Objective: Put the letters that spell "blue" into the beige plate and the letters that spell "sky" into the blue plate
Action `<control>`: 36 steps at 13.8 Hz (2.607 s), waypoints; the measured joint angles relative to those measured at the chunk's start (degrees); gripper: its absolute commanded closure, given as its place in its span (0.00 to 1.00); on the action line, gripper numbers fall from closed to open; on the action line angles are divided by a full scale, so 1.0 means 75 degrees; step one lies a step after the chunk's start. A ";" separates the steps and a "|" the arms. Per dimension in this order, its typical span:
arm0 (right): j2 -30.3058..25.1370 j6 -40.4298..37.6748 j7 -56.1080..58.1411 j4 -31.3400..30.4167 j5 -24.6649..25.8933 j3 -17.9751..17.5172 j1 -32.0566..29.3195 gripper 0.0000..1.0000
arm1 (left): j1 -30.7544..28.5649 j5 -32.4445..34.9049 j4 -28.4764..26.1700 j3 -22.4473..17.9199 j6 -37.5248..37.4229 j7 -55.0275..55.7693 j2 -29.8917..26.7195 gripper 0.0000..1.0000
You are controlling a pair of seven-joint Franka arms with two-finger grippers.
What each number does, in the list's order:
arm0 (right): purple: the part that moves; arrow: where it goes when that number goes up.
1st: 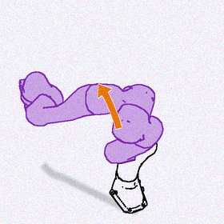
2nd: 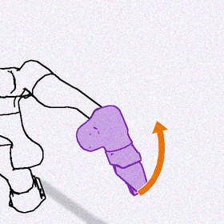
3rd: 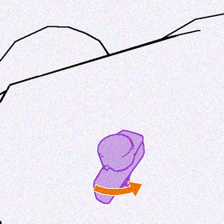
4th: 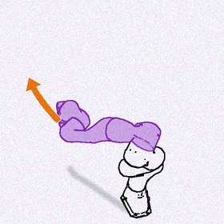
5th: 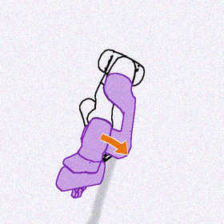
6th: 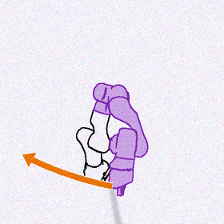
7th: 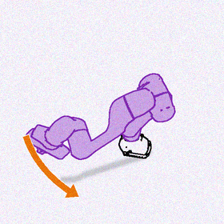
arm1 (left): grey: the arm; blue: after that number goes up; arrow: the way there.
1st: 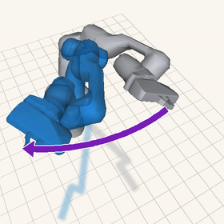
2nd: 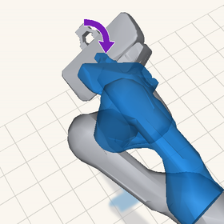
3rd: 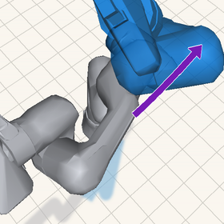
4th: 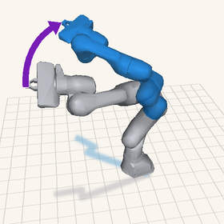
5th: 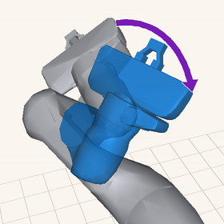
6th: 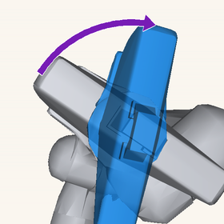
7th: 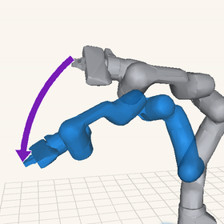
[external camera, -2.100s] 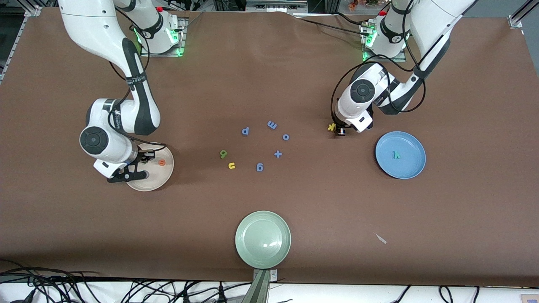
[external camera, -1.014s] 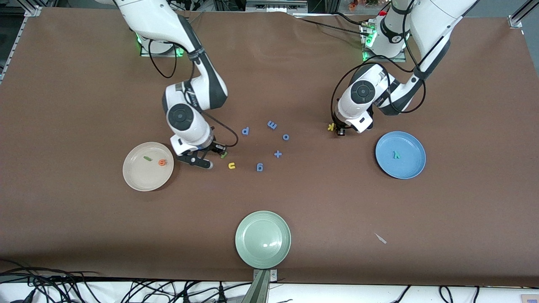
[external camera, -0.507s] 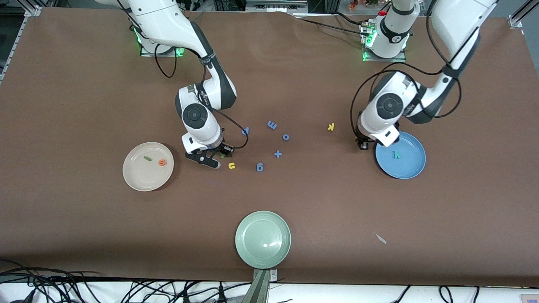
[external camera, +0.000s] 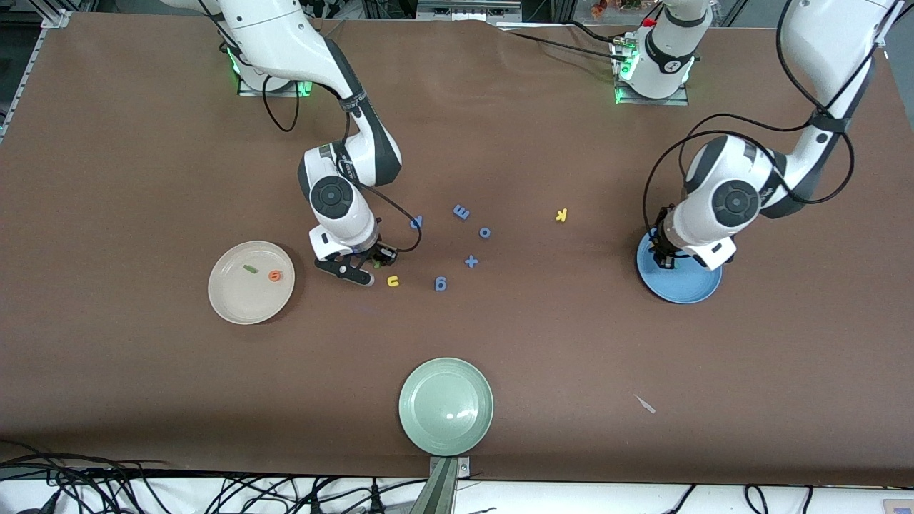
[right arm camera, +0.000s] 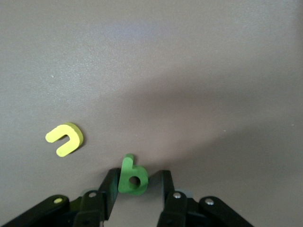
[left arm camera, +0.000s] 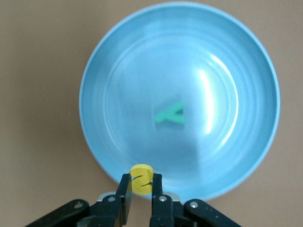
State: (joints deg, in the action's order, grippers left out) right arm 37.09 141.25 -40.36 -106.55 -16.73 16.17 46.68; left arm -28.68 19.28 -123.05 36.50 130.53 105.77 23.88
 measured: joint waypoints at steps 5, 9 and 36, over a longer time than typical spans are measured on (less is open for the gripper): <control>-0.0013 0.0003 0.0117 0.0015 -0.0001 0.0038 0.0000 0.91 | -0.0148 0.0171 -0.0067 0.0011 0.0000 -0.0374 0.0160 0.64; -0.0207 -0.1168 0.1315 0.0392 -0.0001 0.0828 -0.0012 0.90 | -0.0145 0.0293 -0.0078 0.0031 0.0003 -0.0385 0.0399 0.60; -0.0109 -0.1565 0.2689 0.1144 -0.1706 0.1241 0.0010 0.42 | 0.1294 0.0885 -0.0477 0.1586 0.0094 -0.5461 0.0667 0.60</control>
State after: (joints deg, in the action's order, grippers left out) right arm 36.27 129.52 -20.19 -97.97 -29.53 25.48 46.75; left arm -18.98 25.92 -126.63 48.40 131.23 64.81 28.88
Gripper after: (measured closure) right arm 0.502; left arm 0.599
